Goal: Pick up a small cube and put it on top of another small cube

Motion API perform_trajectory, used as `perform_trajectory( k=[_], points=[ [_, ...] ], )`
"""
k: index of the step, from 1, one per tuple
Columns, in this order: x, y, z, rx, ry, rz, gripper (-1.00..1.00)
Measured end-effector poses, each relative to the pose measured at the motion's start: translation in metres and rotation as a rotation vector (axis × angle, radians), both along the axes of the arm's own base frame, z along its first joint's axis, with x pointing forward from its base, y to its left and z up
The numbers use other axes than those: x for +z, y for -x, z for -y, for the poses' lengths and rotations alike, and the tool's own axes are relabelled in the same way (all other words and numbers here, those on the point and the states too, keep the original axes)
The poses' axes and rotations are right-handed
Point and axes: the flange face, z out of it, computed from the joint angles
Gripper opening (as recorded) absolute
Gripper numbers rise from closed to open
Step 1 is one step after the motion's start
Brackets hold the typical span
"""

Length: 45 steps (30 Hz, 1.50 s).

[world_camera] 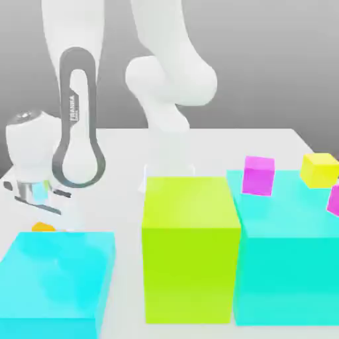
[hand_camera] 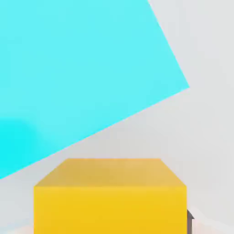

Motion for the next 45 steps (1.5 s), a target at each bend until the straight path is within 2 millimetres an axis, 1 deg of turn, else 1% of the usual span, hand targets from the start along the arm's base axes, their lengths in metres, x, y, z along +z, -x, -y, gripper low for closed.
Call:
perform_trajectory(
  k=[4,9,11,12,13,16,18,19,24,28,30,32,35,37,40,43,44,45],
  points=[
    [0.022,-0.001,0.003,0.002,0.006,0.001,-1.0],
    [0.046,0.0,0.001,-0.001,0.001,0.001,-1.0],
    [0.053,0.002,-0.001,-0.005,-0.004,0.0,-1.0],
    [0.053,0.007,0.0,0.007,-0.018,-0.019,-1.0],
    [0.054,0.007,-0.002,0.038,-0.035,-0.034,-1.0],
    [0.063,-0.015,-0.021,0.212,-0.09,-0.074,-1.0],
    [0.071,-0.041,-0.047,0.381,-0.12,-0.106,-1.0],
    [0.075,-0.049,-0.056,0.446,-0.133,-0.123,-1.0],
    [0.102,-0.075,-0.094,0.75,-0.182,-0.224,-1.0],
    [0.128,-0.09,-0.127,0.986,-0.194,-0.329,-1.0],
    [0.15,-0.104,-0.158,1.128,-0.176,-0.366,-1.0],
    [0.178,-0.116,-0.198,1.281,-0.143,-0.396,-1.0],
    [0.222,-0.123,-0.262,1.493,-0.077,-0.426,-1.0],
    [0.244,-0.124,-0.305,1.576,-0.041,-0.362,-1.0],
    [0.274,-0.118,-0.37,1.674,-0.01,-0.223,-1.0],
    [0.305,-0.099,-0.433,1.763,-0.004,-0.071,-1.0],
    [0.306,-0.094,-0.445,1.782,-0.005,-0.039,-1.0],
    [0.299,-0.091,-0.452,1.791,-0.006,-0.022,-1.0]
  ],
)
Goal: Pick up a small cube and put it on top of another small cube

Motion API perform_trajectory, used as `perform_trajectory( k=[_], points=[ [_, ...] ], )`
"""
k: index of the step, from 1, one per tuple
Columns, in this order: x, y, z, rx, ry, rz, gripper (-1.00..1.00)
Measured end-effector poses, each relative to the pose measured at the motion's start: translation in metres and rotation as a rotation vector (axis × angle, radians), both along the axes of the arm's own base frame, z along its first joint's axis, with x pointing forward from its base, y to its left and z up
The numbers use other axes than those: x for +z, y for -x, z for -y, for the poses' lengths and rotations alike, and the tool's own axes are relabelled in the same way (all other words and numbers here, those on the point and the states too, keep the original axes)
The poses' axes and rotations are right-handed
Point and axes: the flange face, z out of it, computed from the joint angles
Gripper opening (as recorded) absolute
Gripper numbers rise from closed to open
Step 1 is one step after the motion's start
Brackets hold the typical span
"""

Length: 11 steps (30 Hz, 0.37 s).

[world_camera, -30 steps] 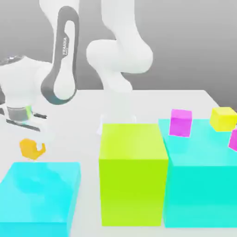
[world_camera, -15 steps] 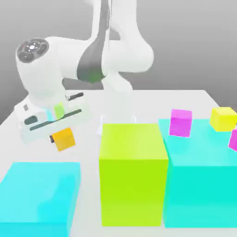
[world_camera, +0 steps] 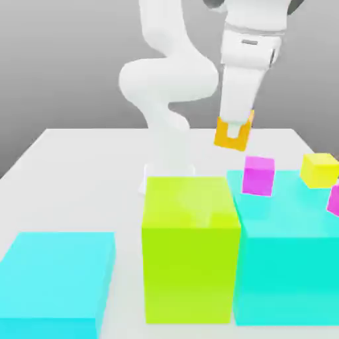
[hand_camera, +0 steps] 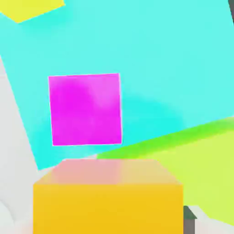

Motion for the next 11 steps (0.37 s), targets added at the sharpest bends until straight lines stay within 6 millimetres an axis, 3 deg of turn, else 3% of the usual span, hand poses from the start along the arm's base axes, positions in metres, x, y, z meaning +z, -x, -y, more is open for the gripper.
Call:
perform_trajectory(
  k=[3,4,11],
  points=[
    [-0.037,0.003,-0.005,0.008,-0.011,0.006,-1.0],
    [-0.044,0.003,-0.005,0.008,-0.011,0.007,1.0],
    [-0.042,0.003,-0.006,0.009,-0.01,0.01,1.0]
  ],
)
